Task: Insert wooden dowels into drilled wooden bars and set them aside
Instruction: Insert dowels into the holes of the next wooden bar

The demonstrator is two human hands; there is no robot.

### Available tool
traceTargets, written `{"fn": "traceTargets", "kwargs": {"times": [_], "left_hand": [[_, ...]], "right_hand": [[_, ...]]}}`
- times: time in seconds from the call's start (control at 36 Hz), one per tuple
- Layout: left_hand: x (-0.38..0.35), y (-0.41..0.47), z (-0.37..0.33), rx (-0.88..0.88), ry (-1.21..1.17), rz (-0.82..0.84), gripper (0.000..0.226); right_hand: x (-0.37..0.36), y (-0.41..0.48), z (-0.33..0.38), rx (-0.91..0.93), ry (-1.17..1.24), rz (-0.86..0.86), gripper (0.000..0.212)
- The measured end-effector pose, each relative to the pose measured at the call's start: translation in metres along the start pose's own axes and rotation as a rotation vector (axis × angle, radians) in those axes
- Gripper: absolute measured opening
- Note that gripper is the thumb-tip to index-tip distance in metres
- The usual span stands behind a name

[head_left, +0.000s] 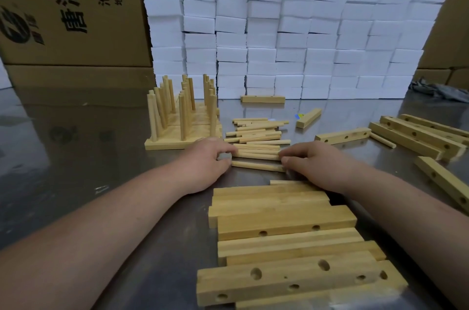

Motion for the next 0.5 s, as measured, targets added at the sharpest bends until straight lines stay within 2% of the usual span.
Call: {"fn": "traceTargets", "kwargs": {"times": [0.14,0.22,0.31,0.5], "left_hand": [[0.000,0.000,-0.005,-0.027,0.033,0.001,0.024],[0.002,0.000,-0.005,-0.009,0.064,-0.014,0.022],[0.003,0.000,-0.007,-0.001,0.080,-0.020,0.020],[0.006,-0.002,-0.003,0.034,0.039,-0.091,0.012]], "right_hand": [[0.004,-0.006,0.005,0.020,-0.004,-0.045,0.032],[0.009,-0.017,0.018,0.102,-0.035,-0.080,0.025],[0.004,-0.030,0.031,0.183,-0.053,0.019,0.017],[-0.019,-0.043,0.038,0.233,-0.272,0.232,0.037]]}}
Point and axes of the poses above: each hand's wrist, its own y-axis towards the middle knuckle, its own x-axis out of the back of the hand, z = x × y, the point moved 8 cm from there along y, towards the middle knuckle, and after that the axes turned 14 degrees about -x, right-handed, at the moved point
